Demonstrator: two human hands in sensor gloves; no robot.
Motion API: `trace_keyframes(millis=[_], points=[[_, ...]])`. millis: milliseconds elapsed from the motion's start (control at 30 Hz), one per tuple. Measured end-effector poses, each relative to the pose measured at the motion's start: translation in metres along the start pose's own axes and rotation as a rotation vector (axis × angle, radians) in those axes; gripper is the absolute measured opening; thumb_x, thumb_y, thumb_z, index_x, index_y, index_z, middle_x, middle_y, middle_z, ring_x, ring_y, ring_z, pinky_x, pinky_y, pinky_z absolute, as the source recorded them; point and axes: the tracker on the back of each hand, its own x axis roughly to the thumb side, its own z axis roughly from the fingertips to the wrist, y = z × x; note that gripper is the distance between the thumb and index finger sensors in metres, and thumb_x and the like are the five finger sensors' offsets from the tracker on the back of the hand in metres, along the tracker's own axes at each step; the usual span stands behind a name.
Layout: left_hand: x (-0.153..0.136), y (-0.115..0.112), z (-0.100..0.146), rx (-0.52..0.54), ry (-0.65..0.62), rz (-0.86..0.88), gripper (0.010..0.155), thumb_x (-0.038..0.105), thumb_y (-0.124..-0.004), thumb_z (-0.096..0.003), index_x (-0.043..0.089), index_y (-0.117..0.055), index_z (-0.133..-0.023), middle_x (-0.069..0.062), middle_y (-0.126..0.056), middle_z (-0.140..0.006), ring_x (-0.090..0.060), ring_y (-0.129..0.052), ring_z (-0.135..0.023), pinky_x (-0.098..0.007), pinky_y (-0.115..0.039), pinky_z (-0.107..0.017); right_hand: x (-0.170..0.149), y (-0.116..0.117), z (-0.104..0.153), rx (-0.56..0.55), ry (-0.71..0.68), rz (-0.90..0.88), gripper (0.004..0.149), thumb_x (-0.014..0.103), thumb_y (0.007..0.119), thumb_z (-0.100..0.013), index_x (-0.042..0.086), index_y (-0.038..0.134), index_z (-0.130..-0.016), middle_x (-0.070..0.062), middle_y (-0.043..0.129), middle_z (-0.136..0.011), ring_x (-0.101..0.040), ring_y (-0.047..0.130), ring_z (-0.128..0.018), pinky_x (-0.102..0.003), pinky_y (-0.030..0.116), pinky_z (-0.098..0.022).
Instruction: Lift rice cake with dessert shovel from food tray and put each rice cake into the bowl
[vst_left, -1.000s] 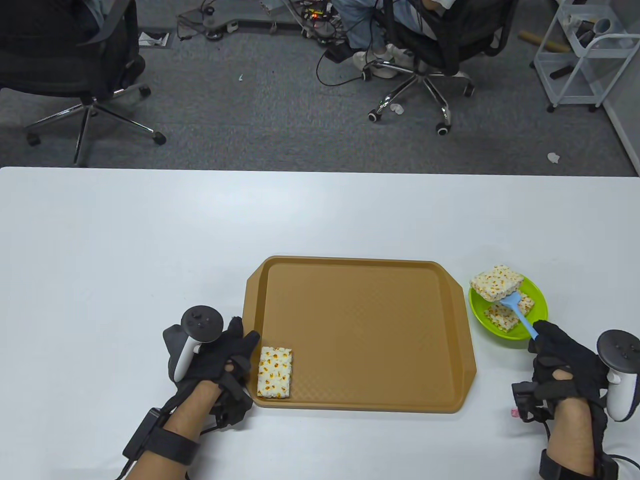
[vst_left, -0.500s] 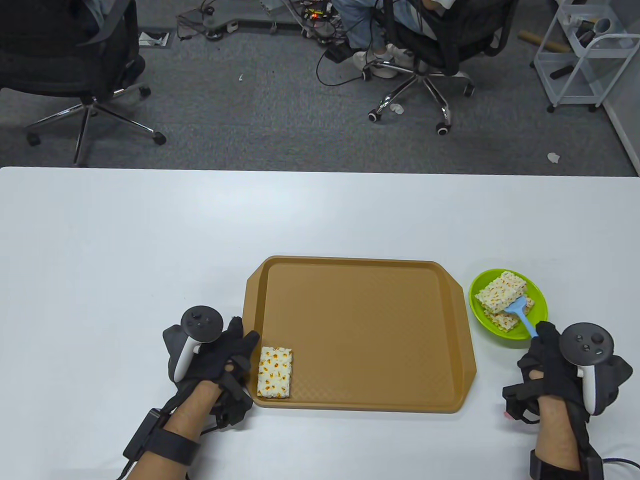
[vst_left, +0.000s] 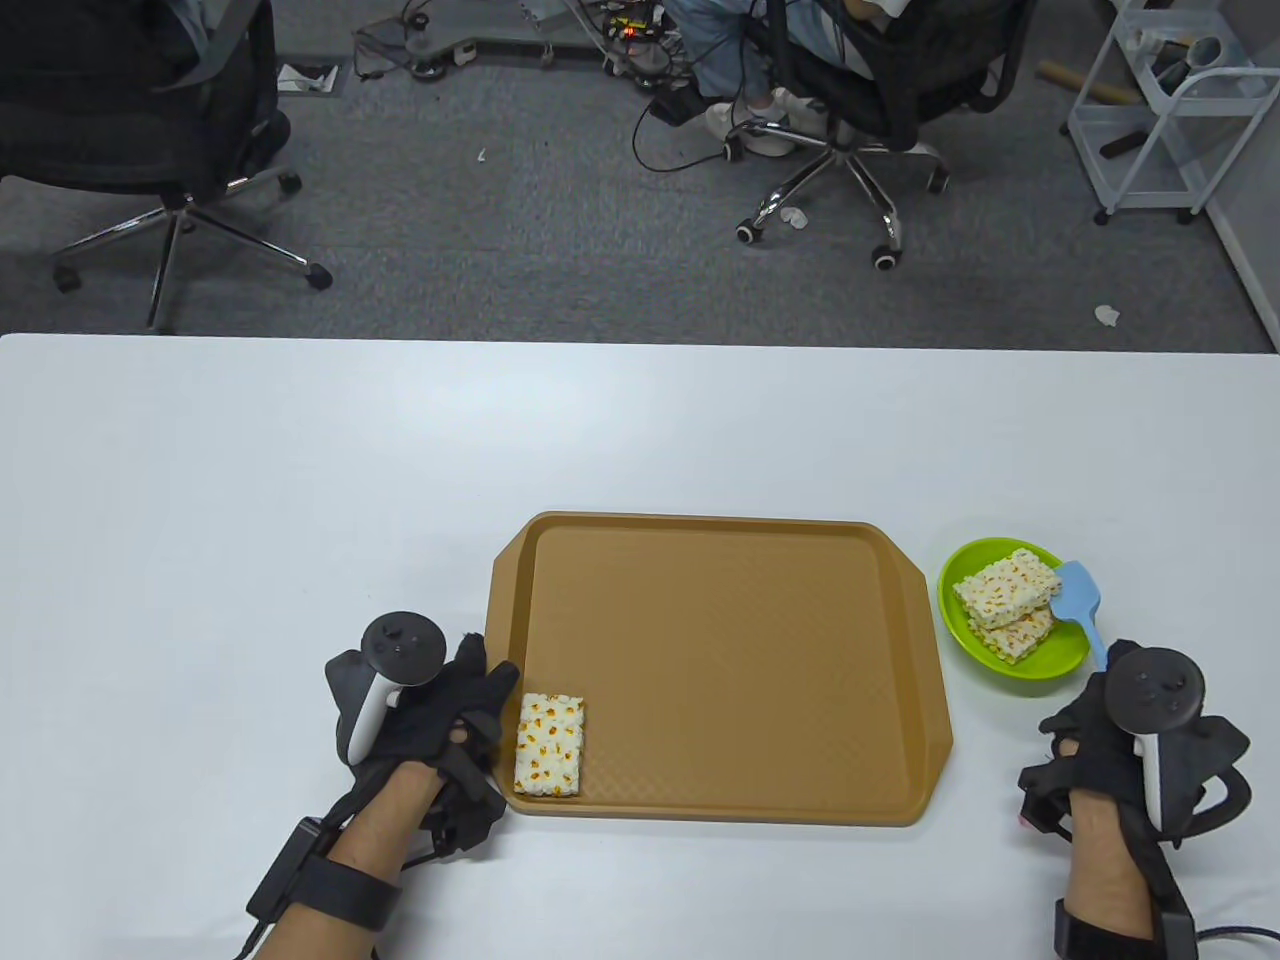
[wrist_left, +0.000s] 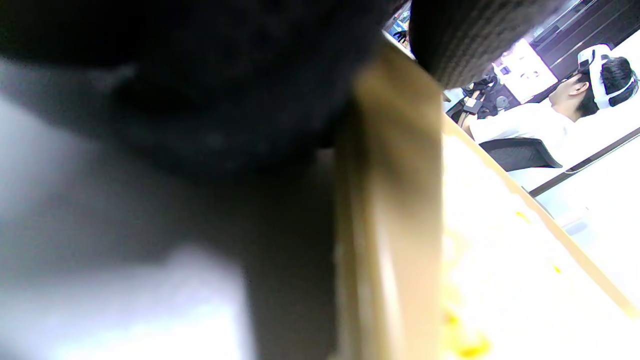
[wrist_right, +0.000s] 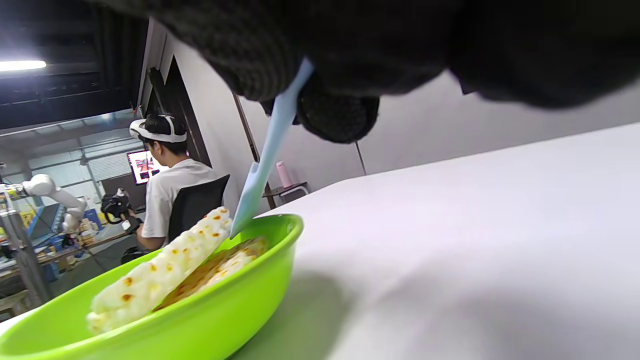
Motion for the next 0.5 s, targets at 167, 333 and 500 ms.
trace_keyframes(millis=[167,333,500], points=[[0.0,0.0,0.0,0.0,0.0,0.0,0.066,0.049,-0.076,-0.0479,0.013,-0.059,-0.101,-0.005,-0.1,-0.048,-0.015,-0.105,-0.011,-0.035,-0.091,-0.001,0.002,-0.008,0.01,-0.124,0.141,0.099,0.054,0.027,0.075,-0.038,0.021,0.073,-0.091,-0.009,0.087,-0.073,-0.014,0.092,-0.028,-0.04,0.089,-0.024],[0.0,0.0,0.0,0.001,0.001,-0.002,0.066,0.049,-0.076,-0.0479,0.013,-0.059,-0.101,-0.005,-0.1,-0.048,-0.015,-0.105,-0.011,-0.035,-0.091,-0.001,0.025,-0.018,0.032,-0.294,0.022,0.104,0.063,0.021,0.072,-0.038,0.021,0.055,-0.099,-0.007,0.073,-0.087,-0.018,0.087,-0.049,-0.046,0.084,-0.044],[0.0,0.0,0.0,0.001,0.0,-0.005,0.066,0.049,-0.076,-0.0479,0.013,-0.059,-0.101,-0.005,-0.1,-0.048,-0.015,-0.105,-0.011,-0.035,-0.091,-0.001,0.066,-0.034,0.074,-0.378,-0.253,0.01,0.061,0.022,0.072,-0.037,0.027,0.059,-0.097,-0.003,0.075,-0.086,-0.017,0.088,-0.051,-0.045,0.084,-0.048]])
